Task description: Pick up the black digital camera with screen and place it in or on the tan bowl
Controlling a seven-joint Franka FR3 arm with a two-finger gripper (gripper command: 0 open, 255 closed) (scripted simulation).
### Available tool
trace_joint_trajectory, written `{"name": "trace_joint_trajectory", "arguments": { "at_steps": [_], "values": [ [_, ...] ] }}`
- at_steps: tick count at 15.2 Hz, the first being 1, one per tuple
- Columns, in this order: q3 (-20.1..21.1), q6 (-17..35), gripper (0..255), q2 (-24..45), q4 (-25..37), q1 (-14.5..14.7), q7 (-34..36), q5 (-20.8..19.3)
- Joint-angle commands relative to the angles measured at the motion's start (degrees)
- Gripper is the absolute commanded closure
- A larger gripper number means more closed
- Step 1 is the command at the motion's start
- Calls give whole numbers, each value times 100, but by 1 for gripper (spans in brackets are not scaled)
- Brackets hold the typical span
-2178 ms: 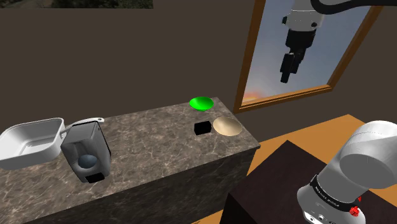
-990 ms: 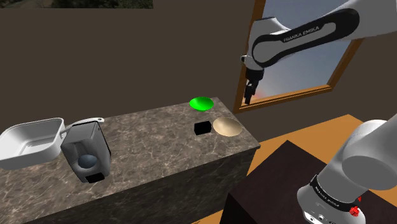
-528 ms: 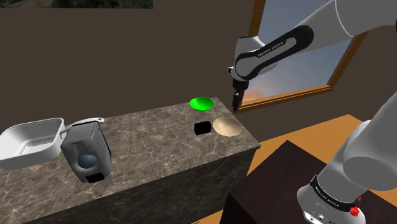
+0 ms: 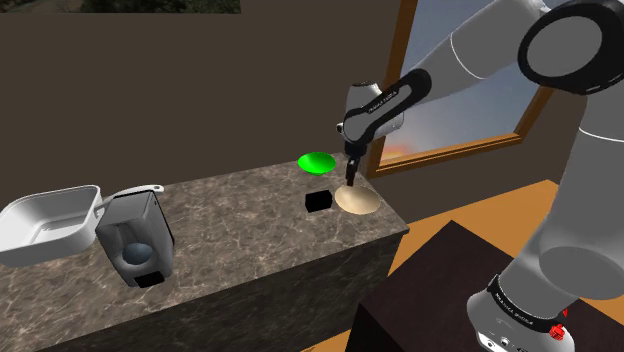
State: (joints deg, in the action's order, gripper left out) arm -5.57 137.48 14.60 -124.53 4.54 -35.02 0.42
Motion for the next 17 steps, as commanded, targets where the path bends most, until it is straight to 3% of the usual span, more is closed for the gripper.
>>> {"name": "trace_joint_trajectory", "arguments": {
  "at_steps": [1,10,17],
  "values": [
    [69,134,0,477,350,-18,-172,84],
    [414,409,0,2422,2042,-75,-714,207],
    [434,686,0,2836,2180,-81,-731,219]
  ]
}}
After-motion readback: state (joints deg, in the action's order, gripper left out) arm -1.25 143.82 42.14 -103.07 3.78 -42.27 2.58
